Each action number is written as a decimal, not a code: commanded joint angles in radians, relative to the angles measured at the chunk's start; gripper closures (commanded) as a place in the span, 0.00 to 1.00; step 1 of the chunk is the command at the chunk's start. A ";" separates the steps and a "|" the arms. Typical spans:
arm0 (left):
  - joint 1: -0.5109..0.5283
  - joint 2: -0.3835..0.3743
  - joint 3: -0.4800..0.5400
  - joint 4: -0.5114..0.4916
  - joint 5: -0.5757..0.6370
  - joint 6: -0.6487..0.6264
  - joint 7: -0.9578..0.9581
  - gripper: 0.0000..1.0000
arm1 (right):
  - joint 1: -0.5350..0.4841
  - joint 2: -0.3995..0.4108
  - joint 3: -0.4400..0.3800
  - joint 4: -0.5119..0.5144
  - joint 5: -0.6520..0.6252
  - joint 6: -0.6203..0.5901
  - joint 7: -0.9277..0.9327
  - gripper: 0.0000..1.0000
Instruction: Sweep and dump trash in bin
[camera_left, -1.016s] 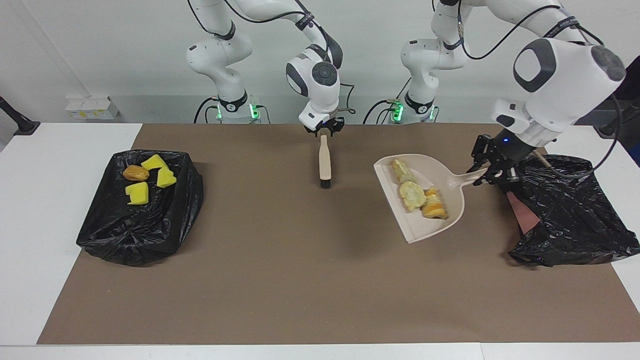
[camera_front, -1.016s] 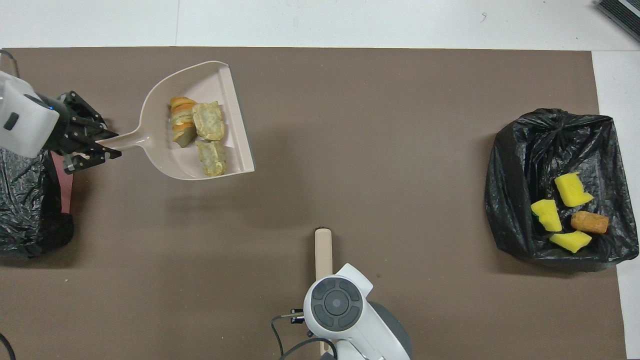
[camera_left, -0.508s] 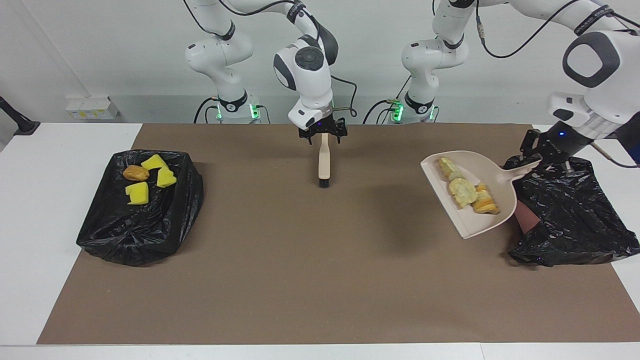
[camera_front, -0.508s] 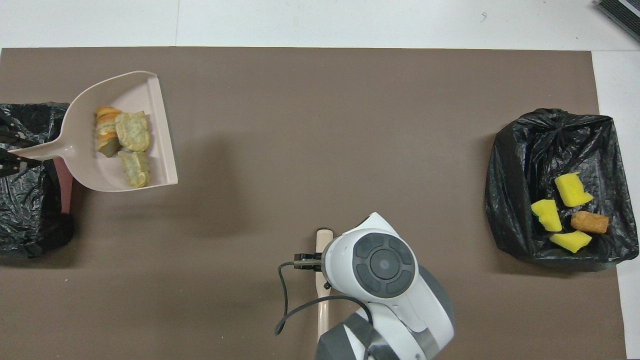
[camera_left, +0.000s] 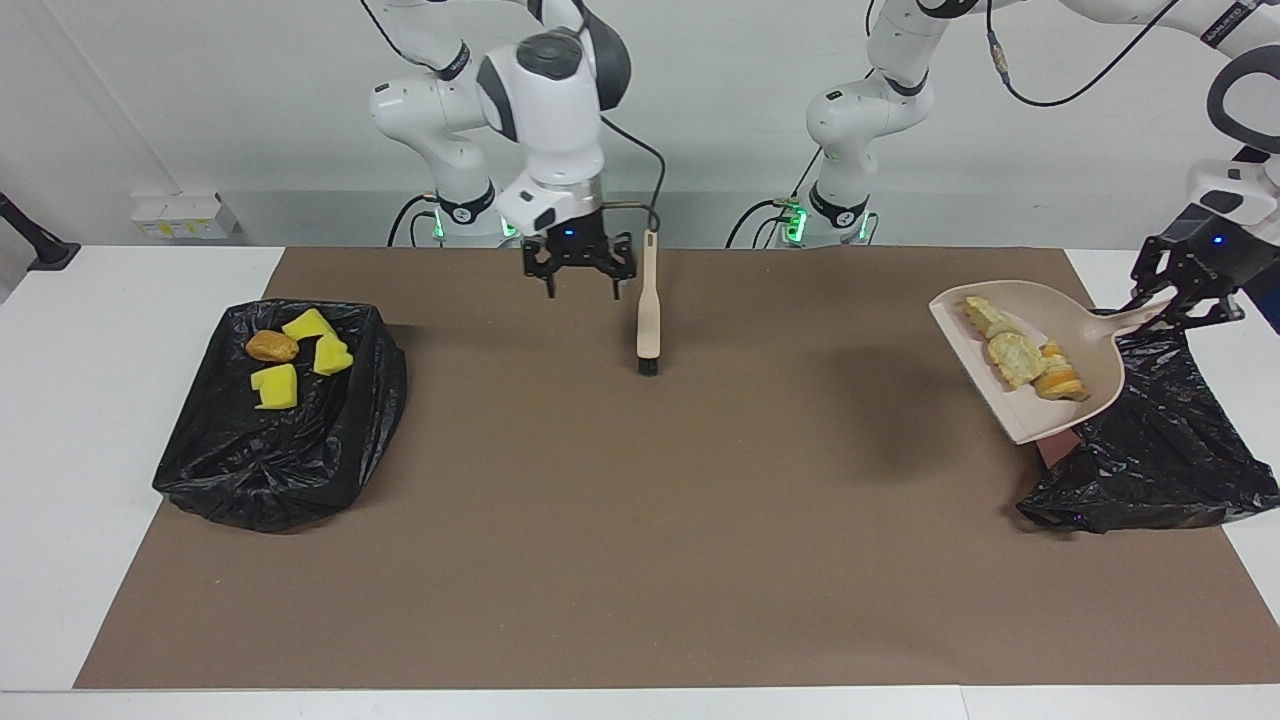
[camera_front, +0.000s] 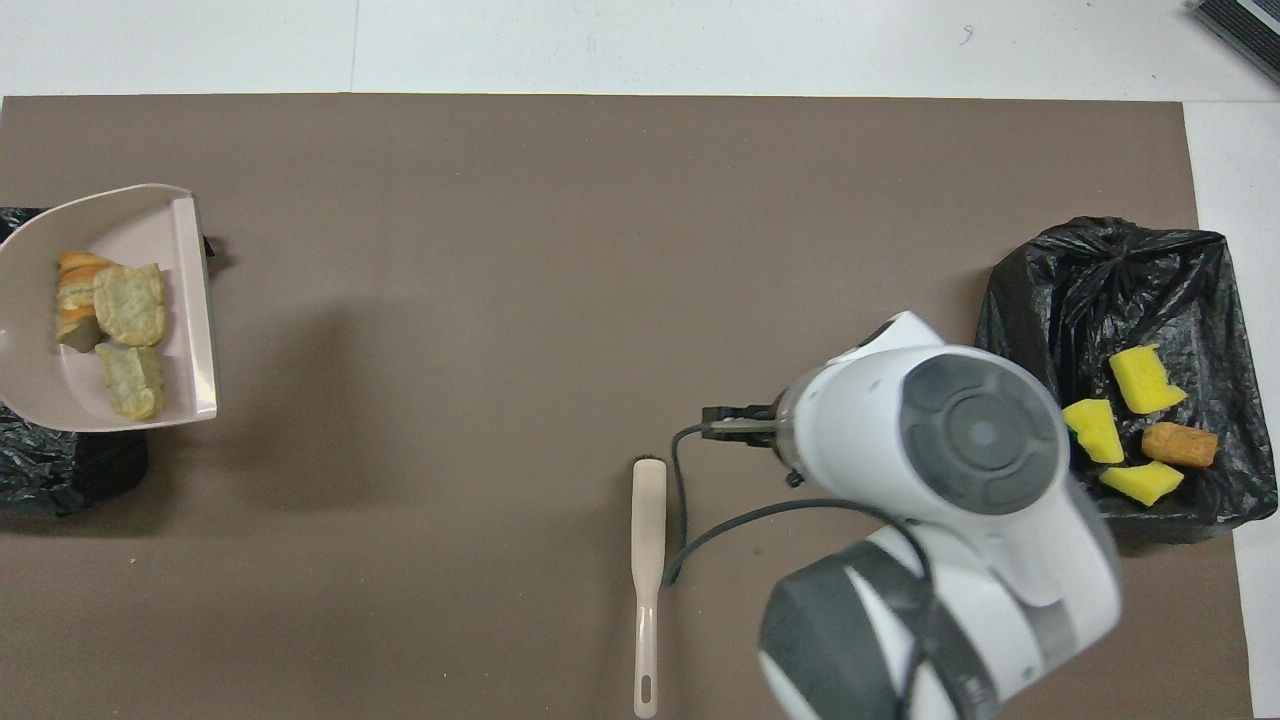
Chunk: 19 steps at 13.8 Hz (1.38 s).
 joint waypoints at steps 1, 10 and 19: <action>0.069 0.049 -0.012 0.058 0.016 0.018 0.106 1.00 | -0.023 -0.015 -0.109 0.059 -0.011 -0.070 -0.121 0.00; 0.175 0.203 -0.015 0.227 0.277 0.144 0.309 1.00 | -0.218 -0.016 -0.229 0.338 -0.027 -0.349 -0.433 0.00; 0.053 0.159 -0.017 0.107 0.743 0.314 0.035 1.00 | -0.186 -0.018 -0.278 0.356 -0.023 -0.341 -0.436 0.00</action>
